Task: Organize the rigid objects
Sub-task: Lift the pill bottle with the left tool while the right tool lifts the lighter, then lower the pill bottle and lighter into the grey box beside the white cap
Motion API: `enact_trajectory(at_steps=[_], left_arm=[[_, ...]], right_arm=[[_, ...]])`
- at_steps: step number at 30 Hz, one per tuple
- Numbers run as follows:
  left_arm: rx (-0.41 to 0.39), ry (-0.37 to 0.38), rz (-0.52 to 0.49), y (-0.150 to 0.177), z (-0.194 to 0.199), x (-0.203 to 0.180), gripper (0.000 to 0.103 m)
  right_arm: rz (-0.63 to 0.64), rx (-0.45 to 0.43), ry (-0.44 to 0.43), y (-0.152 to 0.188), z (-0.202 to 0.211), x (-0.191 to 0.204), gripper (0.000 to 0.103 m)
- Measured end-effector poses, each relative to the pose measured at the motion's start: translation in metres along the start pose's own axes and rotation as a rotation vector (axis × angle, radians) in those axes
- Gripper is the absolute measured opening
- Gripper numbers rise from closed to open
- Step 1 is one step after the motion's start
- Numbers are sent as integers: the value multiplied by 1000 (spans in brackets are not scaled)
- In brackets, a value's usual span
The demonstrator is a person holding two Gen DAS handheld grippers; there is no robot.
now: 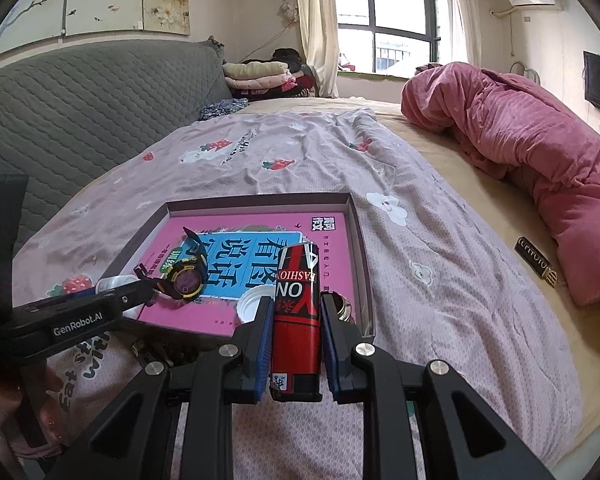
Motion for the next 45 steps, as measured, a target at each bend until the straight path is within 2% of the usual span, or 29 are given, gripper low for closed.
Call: enact_trajectory(at_steps=[16, 28, 45], left_arm=[[14, -3, -30, -1, -20, -1, 48], [12, 10, -64, -6, -27, -5, 48], [34, 18, -88, -5, -38, -9, 48]], right_arm=[[9, 13, 19, -9, -16, 2, 23], [40, 81, -17, -15, -49, 14, 23], [41, 147, -21, -9, -81, 19, 23]])
Point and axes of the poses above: each gripper's, at about its wrist camera, not at the fingertips, and z roughly against the way its jaws point, x to its left, y to its underside, the point moved 5 cm from there along -z, roughly the way its jaws point, and after that the axes turned 9 degrees about -y, right-handed, at the moved point
